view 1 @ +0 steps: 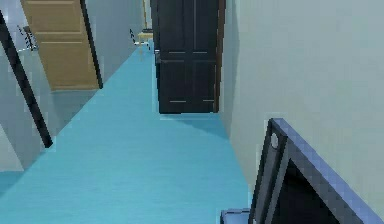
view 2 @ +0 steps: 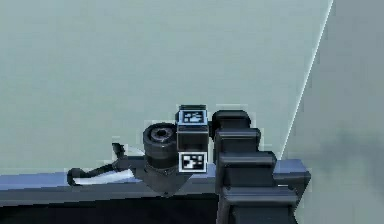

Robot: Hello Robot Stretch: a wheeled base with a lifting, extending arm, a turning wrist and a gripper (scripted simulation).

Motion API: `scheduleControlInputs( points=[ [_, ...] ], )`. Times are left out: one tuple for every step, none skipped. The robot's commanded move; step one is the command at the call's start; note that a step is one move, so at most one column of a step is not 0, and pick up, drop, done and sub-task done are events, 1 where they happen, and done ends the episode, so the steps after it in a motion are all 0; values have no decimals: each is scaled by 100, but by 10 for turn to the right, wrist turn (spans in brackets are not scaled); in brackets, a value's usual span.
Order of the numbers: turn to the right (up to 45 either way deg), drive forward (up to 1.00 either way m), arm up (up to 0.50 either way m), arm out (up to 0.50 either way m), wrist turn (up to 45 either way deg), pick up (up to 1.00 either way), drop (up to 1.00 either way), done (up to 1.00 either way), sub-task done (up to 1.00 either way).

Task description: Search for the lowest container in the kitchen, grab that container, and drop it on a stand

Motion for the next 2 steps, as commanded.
scheduleControlInputs(
  points=[
    [0, 0, 0, -8, 0, 0, 0, 0, 0],
    [0, 0, 0, 0, 0, 0, 0, 100, 0]
  ],
)
